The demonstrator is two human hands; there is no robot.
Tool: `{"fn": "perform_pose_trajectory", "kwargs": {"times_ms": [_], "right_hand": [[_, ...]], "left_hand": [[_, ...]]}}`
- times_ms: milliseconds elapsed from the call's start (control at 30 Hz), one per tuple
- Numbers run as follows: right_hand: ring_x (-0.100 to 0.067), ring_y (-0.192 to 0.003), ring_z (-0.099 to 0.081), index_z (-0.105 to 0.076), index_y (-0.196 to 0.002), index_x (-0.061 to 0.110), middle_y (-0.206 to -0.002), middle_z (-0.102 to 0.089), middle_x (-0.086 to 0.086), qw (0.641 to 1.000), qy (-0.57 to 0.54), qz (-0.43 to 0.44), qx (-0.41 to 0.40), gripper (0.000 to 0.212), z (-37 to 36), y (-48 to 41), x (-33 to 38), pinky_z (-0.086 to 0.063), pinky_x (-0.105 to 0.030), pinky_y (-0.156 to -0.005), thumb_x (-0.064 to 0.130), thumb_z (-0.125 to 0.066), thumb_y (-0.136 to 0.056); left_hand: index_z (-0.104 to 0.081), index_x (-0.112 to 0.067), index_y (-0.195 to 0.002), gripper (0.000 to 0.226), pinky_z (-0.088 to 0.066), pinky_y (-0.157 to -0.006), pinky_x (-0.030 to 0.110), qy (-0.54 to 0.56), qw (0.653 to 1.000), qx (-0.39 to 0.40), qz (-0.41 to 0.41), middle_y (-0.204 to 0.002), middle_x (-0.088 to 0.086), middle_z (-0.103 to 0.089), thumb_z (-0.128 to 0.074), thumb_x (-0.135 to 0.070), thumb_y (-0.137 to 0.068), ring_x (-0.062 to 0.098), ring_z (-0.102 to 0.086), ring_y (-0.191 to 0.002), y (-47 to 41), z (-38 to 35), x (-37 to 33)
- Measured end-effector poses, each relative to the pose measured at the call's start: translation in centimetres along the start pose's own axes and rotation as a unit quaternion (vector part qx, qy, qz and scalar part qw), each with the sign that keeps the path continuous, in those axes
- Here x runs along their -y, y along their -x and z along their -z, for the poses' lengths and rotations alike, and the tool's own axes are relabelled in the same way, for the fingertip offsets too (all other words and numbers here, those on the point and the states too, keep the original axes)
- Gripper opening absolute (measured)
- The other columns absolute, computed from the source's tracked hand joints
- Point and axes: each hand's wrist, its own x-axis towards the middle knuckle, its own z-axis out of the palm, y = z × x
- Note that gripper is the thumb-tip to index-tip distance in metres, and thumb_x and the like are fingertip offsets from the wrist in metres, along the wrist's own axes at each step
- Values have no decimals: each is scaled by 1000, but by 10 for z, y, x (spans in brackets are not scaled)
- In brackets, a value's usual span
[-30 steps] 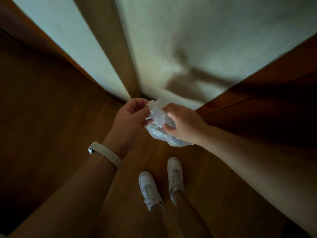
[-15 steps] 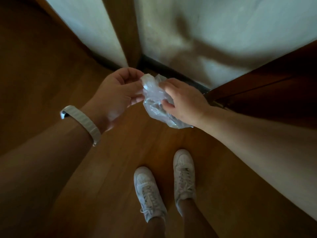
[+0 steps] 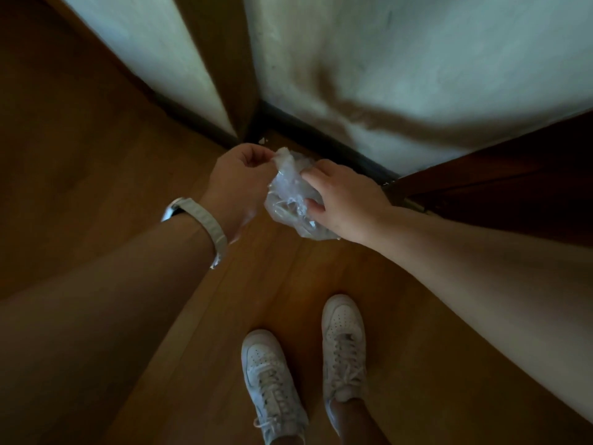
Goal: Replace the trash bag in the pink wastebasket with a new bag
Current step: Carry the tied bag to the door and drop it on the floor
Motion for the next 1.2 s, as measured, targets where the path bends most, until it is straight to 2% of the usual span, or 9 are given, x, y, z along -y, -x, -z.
{"fn": "perform_pose_trajectory", "kwargs": {"times_ms": [167,300,400,467,567,767,900,1033,1200], "right_hand": [[-19,-92,-56,-53,-117,16,-114,-56,-2,1000,10,-12,-23,32,33,13,10,-45,-30,-64,36,-51,-92],[-21,-94,-57,-54,-120,16,-115,-57,-3,999,19,-26,-35,35,76,28,22,-51,-36,-68,36,-48,-91],[-24,-99,-57,-55,-121,15,-116,-57,-4,998,39,-22,-39,36,117,42,33,-51,-37,-72,37,-51,-91],[-26,-100,-57,-55,-122,15,-118,-57,-5,998,52,-16,-36,38,148,53,43,-51,-39,-74,38,-51,-92],[-27,-99,-58,-56,-122,14,-118,-58,-6,996,73,-9,-44,39,199,69,64,-51,-38,-72,38,-52,-91],[-31,-100,-59,-58,-119,12,-120,-60,-10,993,85,-13,-83,38,311,106,126,-52,-41,-73,38,-53,-92],[-32,-100,-59,-59,-117,13,-120,-60,-12,991,93,-13,-98,39,382,137,168,-52,-40,-71,40,-51,-91],[-33,-103,-58,-61,-116,13,-121,-60,-12,989,96,-23,-110,40,444,169,205,-49,-40,-73,42,-51,-90],[-32,-109,-55,-59,-119,15,-124,-58,-11,989,91,-22,-115,40,499,210,242,-47,-42,-78,42,-53,-90]], "left_hand": [[-64,-27,-111,20,-49,-70,23,-53,998,23,-25,-108,-3,-67,-62,-18,-93,13,-63,-96,19,4,-22],[-61,-26,-119,24,-44,-70,18,-82,995,38,-46,-112,-7,-64,-61,-24,-95,10,-61,-101,45,15,-51],[-59,-30,-116,22,-48,-82,23,-109,990,49,-69,-117,-9,-62,-61,-25,-94,10,-60,-109,67,29,-78],[-56,-35,-117,25,-46,-92,24,-158,980,62,-105,-121,-11,-60,-61,-27,-94,6,-57,-112,87,41,-100],[-57,-30,-124,31,-41,-85,11,-271,943,54,-187,-117,-13,-56,-62,-30,-94,-5,-53,-99,131,62,-141],[-59,-19,-129,48,-45,-101,44,-429,848,20,-312,-133,6,-60,-52,-45,-89,28,-55,-121,226,103,-226],[-58,-20,-131,52,-41,-103,49,-490,810,-9,-322,-136,8,-58,-52,-48,-87,31,-53,-124,287,123,-275],[-55,-24,-133,48,-32,-109,48,-517,788,-28,-332,-141,6,-54,-55,-46,-90,29,-47,-131,350,136,-314],[-52,-26,-136,46,-24,-115,50,-506,801,-70,-313,-147,6,-47,-52,-45,-93,28,-36,-140,425,144,-348]]}}
